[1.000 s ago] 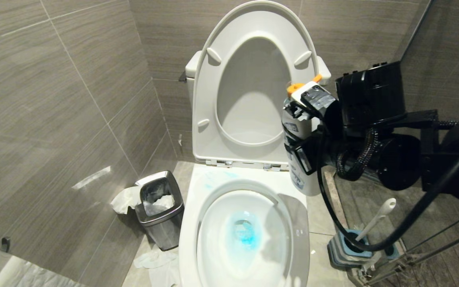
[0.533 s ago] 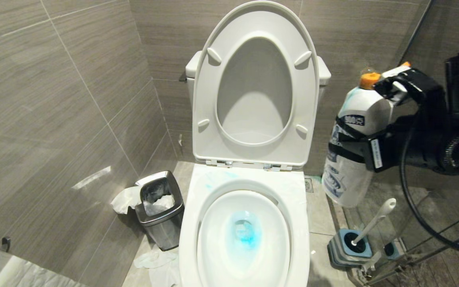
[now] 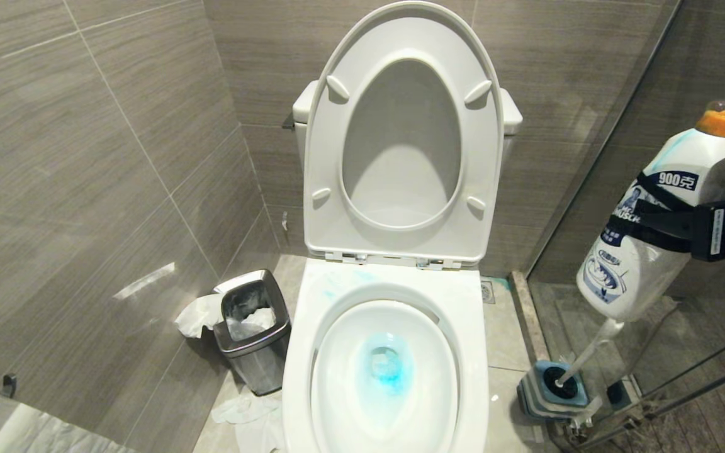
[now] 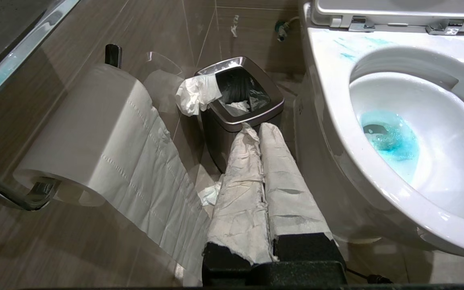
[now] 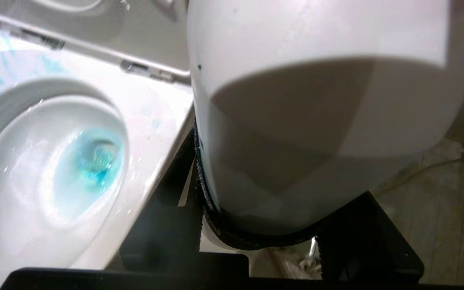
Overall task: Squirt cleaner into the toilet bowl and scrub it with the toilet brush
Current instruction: Place the cleaning agent on the floor
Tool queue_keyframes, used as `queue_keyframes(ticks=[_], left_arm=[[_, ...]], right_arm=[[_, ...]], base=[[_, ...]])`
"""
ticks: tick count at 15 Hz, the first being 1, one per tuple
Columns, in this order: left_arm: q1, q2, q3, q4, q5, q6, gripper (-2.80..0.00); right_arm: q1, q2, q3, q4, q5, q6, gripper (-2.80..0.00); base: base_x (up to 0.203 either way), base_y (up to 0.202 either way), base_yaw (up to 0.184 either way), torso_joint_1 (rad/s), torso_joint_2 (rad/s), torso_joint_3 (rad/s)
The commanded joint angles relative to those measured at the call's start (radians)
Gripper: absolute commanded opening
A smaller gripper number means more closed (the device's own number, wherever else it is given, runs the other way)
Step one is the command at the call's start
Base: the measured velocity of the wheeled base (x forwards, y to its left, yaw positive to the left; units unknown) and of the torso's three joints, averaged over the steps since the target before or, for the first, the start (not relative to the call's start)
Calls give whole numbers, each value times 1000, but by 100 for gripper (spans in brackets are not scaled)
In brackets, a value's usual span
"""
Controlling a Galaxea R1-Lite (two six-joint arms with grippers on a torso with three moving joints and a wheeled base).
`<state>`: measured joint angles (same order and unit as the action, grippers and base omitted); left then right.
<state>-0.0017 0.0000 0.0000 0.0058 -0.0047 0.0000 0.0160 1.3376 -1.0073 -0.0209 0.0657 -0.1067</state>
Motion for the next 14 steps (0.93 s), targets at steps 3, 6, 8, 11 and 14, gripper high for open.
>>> queue_keyframes(ticks=[3,6,8,11,14], left_arm=[[0,2,3,0,0,0,-280],[0,2,3,0,0,0,-280],[0,2,3,0,0,2,-280],[0,2,3,0,0,3,-280],[0,2,2,0,0,3,-280]], right_arm=[[-95,40,41,-55,59,-14,-280],[-97,75,48,-66,67,-19,-280],[-99,115,94,-192,103,-18,-280],[-101,213,187,-484,115,-20,-280],[-125,283,202,-564,117,-21,-280]], base=[[0,0,0,0,0,0],[0,0,0,0,0,0],[0,0,0,0,0,0],[0,0,0,0,0,0],[0,0,0,0,0,0]])
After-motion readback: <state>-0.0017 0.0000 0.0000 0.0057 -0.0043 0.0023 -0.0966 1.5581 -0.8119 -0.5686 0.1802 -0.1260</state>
